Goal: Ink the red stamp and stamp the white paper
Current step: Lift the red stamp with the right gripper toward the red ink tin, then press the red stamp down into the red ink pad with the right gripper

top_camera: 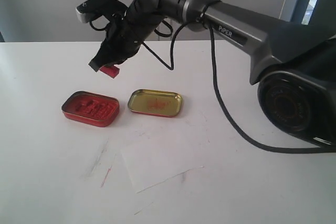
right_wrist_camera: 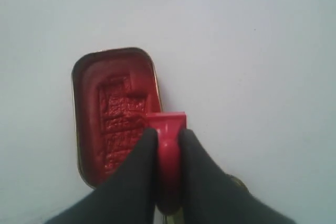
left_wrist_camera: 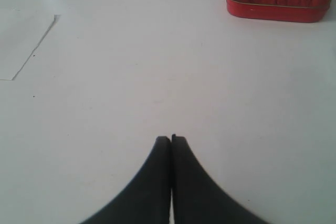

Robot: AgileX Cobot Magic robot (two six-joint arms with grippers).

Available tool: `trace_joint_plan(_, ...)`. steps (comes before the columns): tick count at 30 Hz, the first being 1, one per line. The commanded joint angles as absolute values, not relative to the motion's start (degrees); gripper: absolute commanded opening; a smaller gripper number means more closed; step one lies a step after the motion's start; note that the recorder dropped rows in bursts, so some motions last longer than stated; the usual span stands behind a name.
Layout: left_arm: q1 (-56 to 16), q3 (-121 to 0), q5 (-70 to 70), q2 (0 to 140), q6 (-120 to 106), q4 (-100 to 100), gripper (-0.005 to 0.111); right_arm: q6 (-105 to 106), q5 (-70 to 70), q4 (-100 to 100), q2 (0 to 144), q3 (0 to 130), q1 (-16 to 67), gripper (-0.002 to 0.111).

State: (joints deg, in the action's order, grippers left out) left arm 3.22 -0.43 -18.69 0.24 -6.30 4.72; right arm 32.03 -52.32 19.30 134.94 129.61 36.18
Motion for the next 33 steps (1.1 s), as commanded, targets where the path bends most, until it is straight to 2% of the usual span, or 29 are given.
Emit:
trace_joint_plan(1, 3.32, 0.00, -19.32, 0.00, -6.28, 4.88, 0.000, 30.73, -52.40, 19.39, 136.54, 132.16, 37.65, 0.000)
trace_joint_plan(22, 3.32, 0.00, -19.32, 0.00, -6.28, 4.88, 0.000, 24.38, -54.88, 13.21, 142.00, 135.48, 40.10, 0.000)
trace_joint_plan(33, 3.32, 0.00, -19.32, 0.00, -6.28, 4.88, 0.000, 19.63, -59.45, 11.81, 145.03, 142.66, 40.58, 0.000)
